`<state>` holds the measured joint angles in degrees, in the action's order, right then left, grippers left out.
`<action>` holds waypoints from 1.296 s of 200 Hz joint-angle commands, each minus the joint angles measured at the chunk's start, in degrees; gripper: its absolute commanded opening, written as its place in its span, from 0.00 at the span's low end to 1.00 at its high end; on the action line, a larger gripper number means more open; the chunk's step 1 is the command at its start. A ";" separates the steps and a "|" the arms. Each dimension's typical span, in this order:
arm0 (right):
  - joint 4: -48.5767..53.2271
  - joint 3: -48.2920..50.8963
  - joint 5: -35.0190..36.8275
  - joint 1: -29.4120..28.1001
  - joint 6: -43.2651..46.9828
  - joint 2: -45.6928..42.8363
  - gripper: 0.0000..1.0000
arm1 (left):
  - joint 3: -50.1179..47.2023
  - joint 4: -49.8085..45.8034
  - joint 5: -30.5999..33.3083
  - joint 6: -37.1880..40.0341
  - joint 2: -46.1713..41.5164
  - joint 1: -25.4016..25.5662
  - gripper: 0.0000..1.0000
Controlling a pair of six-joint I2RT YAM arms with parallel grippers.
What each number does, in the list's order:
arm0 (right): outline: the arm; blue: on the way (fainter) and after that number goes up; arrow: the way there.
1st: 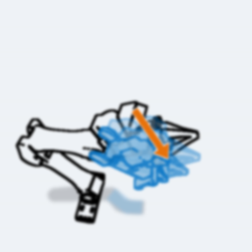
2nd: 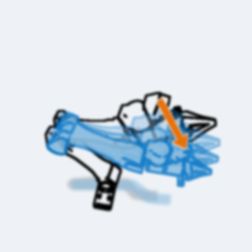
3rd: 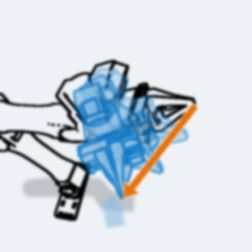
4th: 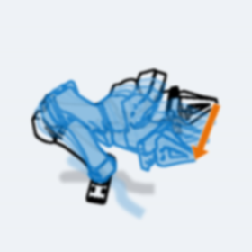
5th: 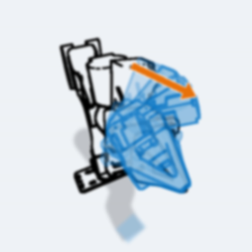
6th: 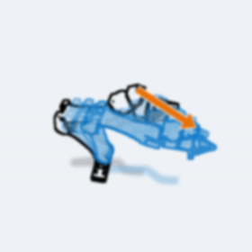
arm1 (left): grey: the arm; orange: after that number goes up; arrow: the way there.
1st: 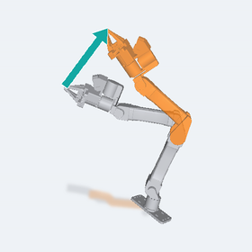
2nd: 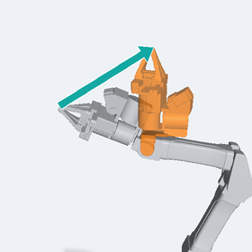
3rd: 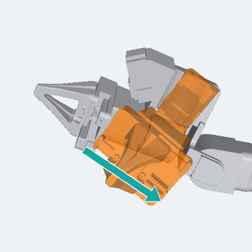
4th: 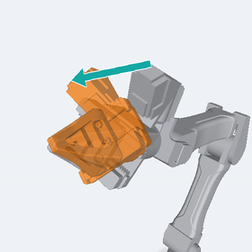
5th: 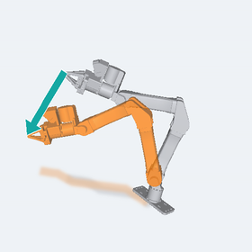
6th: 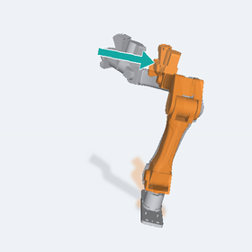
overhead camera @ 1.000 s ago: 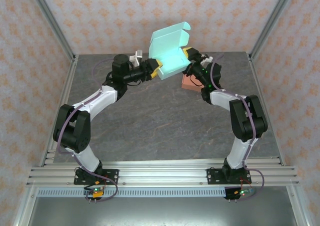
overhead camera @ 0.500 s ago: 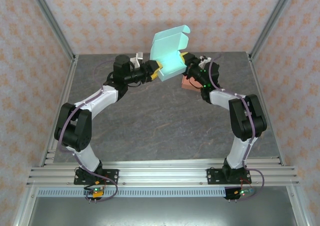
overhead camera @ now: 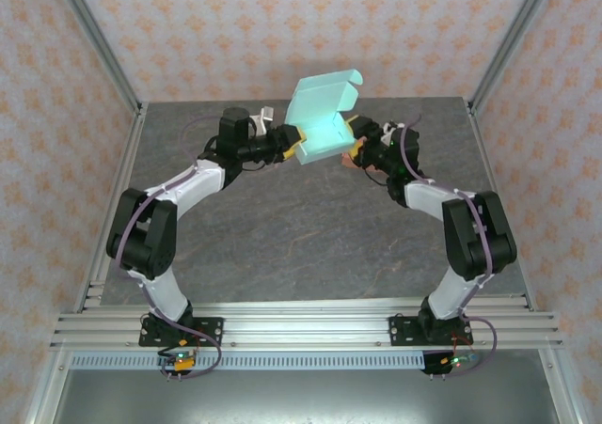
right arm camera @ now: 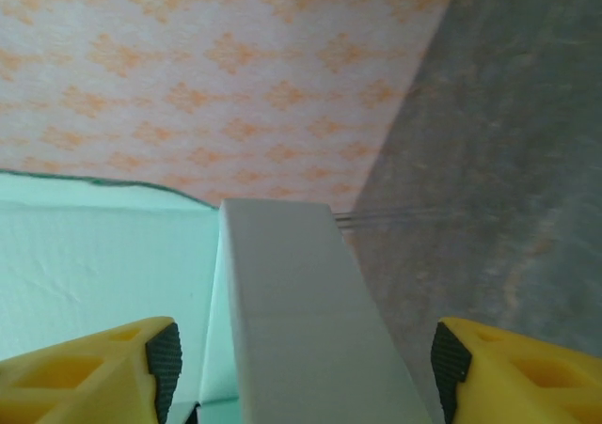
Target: Fold the paper box
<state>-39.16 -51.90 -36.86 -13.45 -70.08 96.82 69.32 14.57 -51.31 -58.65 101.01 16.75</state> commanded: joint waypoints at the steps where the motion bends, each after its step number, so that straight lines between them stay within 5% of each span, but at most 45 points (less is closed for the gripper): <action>1: 10.33 2.02 0.18 0.36 15.15 -6.72 0.73 | 0.70 -7.22 -0.63 8.92 2.28 -1.07 0.31; 37: 24.23 4.35 3.32 0.76 34.81 -14.66 0.72 | 3.06 -23.07 -2.76 25.05 6.27 -1.24 0.34; 75: 28.94 4.66 6.20 0.73 53.16 -16.59 0.70 | 1.25 -25.47 -5.84 29.55 7.45 -2.59 0.38; 115: 34.72 -1.71 2.61 0.72 67.17 -12.50 0.70 | 6.95 -35.90 -5.85 39.69 8.06 -3.98 0.73; 124: 37.18 -3.80 2.49 0.71 69.47 -10.96 0.70 | 7.28 -37.74 -4.81 41.45 7.99 -4.27 0.90; 150: 41.29 -7.36 3.70 0.71 75.17 -7.60 0.73 | 4.56 -35.89 -2.62 42.23 4.35 -5.06 0.99; 226: 50.86 -15.79 -7.24 -0.09 79.56 -1.24 0.71 | -1.02 -38.07 8.72 46.36 -6.11 -6.52 1.00; 259: 54.38 -18.99 -5.05 -1.57 81.31 0.79 0.72 | -1.53 -36.30 15.27 47.43 -11.58 -6.62 1.00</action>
<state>12.27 -66.98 -41.25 -13.96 8.54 95.77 68.14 -23.77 -42.46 -13.37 94.17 10.35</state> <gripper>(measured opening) 0.716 0.997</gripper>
